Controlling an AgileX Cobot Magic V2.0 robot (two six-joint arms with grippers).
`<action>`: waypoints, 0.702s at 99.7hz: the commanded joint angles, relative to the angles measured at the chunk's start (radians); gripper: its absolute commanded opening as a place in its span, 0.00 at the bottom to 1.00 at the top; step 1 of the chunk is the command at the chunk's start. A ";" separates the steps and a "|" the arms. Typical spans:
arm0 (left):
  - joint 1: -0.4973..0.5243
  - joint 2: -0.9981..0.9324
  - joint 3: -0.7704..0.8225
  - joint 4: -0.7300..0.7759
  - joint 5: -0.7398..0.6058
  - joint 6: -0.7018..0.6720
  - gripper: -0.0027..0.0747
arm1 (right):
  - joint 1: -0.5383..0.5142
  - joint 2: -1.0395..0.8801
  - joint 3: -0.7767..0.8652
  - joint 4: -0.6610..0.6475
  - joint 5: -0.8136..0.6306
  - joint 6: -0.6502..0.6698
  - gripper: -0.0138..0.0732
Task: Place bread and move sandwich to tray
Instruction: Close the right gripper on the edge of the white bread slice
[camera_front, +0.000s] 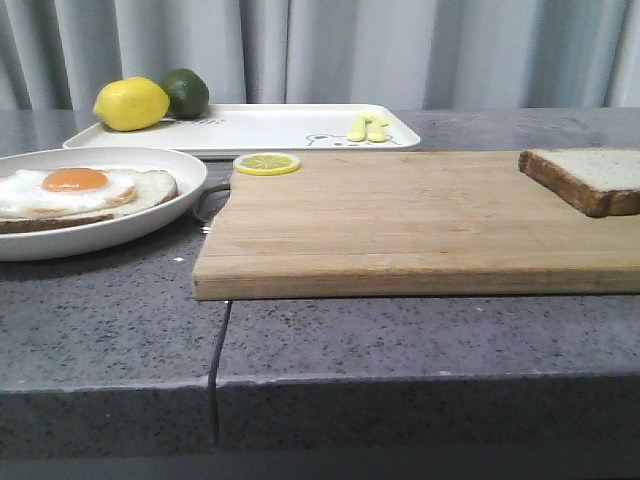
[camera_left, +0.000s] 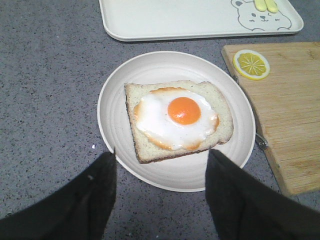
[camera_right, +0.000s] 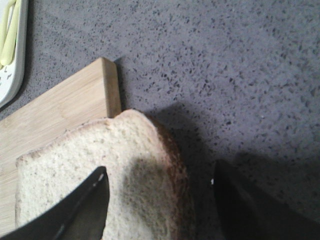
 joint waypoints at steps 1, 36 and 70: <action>-0.001 0.002 -0.034 -0.024 -0.060 -0.001 0.51 | -0.006 -0.022 -0.032 0.047 0.040 -0.016 0.70; -0.001 0.002 -0.034 -0.024 -0.060 -0.001 0.51 | -0.006 0.014 -0.032 0.048 0.068 -0.016 0.70; -0.001 0.002 -0.034 -0.024 -0.060 -0.001 0.51 | -0.006 0.035 -0.032 0.048 0.087 -0.016 0.64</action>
